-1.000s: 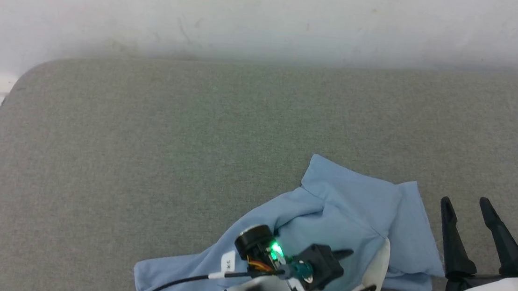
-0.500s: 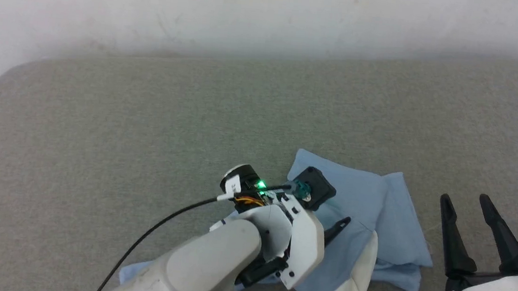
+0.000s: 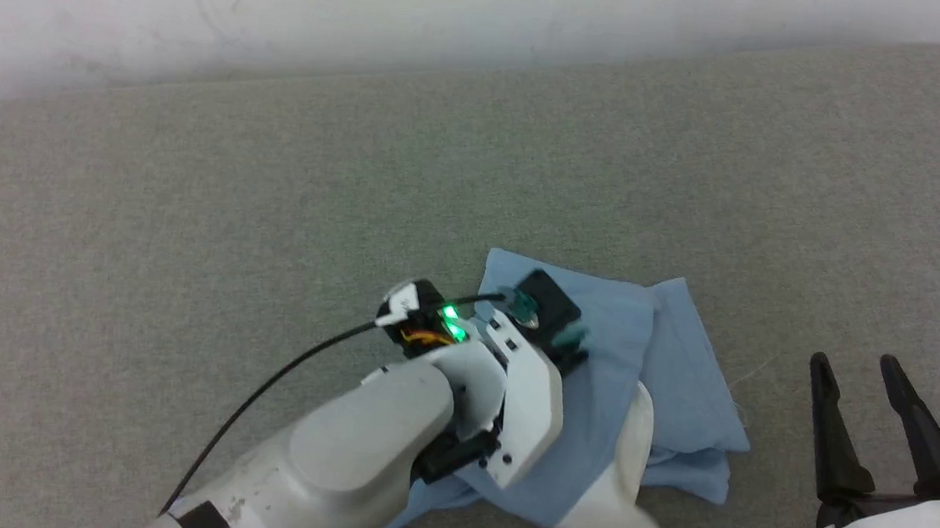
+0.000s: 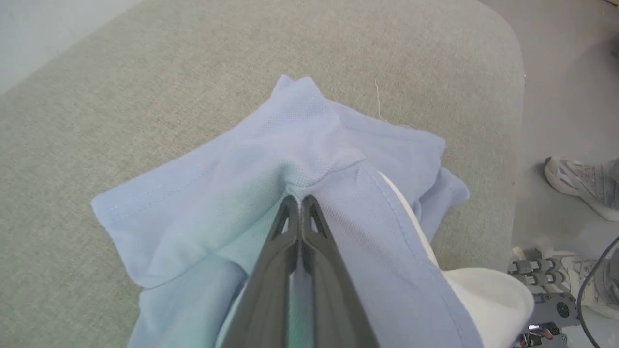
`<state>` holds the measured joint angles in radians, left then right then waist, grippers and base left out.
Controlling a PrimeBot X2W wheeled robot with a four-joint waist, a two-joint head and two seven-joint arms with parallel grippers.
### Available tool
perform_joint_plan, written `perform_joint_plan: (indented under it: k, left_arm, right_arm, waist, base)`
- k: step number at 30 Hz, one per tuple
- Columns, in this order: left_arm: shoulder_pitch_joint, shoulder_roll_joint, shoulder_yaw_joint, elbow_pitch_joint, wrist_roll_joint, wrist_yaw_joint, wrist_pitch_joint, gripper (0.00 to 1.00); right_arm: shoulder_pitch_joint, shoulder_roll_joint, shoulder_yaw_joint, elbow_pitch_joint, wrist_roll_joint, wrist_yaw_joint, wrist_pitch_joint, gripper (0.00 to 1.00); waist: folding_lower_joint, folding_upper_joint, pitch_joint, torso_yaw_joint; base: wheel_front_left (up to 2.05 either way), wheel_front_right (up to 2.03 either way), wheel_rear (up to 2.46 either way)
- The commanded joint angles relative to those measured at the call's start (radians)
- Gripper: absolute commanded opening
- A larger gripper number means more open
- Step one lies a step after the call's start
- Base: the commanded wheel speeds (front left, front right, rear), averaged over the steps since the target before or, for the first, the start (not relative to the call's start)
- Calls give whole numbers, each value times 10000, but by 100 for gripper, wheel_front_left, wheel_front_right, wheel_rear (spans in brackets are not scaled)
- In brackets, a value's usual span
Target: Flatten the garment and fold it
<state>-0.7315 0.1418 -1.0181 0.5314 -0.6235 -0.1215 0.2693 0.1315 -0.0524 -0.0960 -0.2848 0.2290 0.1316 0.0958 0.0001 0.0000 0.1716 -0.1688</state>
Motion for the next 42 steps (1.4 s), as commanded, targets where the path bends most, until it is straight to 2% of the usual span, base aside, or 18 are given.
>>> perform_joint_plan:
  k: [1,5,10,15,18,22,24,26,28,29,30,37,42]
  left_arm:
    - [-235,125,178,-143,64,157,-377,0]
    - [-181,442,768,-762,151,866,-1278,0]
    - [738,1435,1802,-2186,-41,2242,-1982,0]
    - [2833,2794,2875,-4099,-506,3960,-2215,0]
    - [4365,3394,3423,-5109,-920,4990,-2217,0]
    - [6162,3796,4012,-5747,-1473,6127,-2266,0]
    - [6899,3780,4302,-5880,-1857,6485,-2334,0]
    - [7455,3793,4411,-5866,-2135,6636,-2306,0]
    - [7784,3683,4478,-5793,-2461,6525,-2303,0]
    - [7841,3668,4490,-5743,-2524,6450,-2331,69]
    - [7833,3654,4523,-5700,-2546,6387,-2403,100]
    - [6785,4166,4913,-5819,-1889,5970,-3171,100]
    - [5481,4756,4569,-5322,-1644,5214,-2229,100]
  right_arm:
    - [-82,22,-64,47,36,-9,-47,100]
    - [-58,22,-100,65,26,-9,-10,100]
    - [-3,22,-166,35,43,-9,45,100]
    - [91,22,-242,10,68,-9,73,100]
    - [97,22,-234,-5,60,-9,89,100]
    - [61,22,-194,2,23,-9,143,100]
    - [67,22,-222,2,3,-9,165,100]
    - [103,22,-243,-8,-17,-9,194,100]
    - [124,22,-261,-10,-26,-9,214,100]
    - [129,22,-261,-6,-27,-9,226,100]
    - [133,22,-263,-1,-26,-9,237,100]
    - [204,22,-302,-33,-16,-9,301,100]
    - [150,22,-206,-72,15,-9,325,100]
  waist:
    - [-1,0,-19,82]
    - [-1,0,-128,356]
    - [-1,0,-226,759]
    - [-1,0,-281,1116]
    - [-1,0,-302,1259]
    - [-1,0,-351,1334]
    - [-1,0,-408,1390]
    - [-1,0,-463,1431]
    - [-1,0,-517,1482]
    - [-1,0,-546,1496]
    - [-1,0,-581,1514]
    - [-1,0,-773,1628]
    - [-1,0,-654,1597]
  base:
    - [0,0,0]
    - [0,0,0]
    - [0,0,0]
    - [0,0,0]
    - [0,0,0]
    - [0,0,0]
    - [0,0,0]
    - [0,0,0]
    - [0,0,0]
    - [0,0,0]
    - [0,0,0]
    - [0,0,0]
    - [0,0,0]
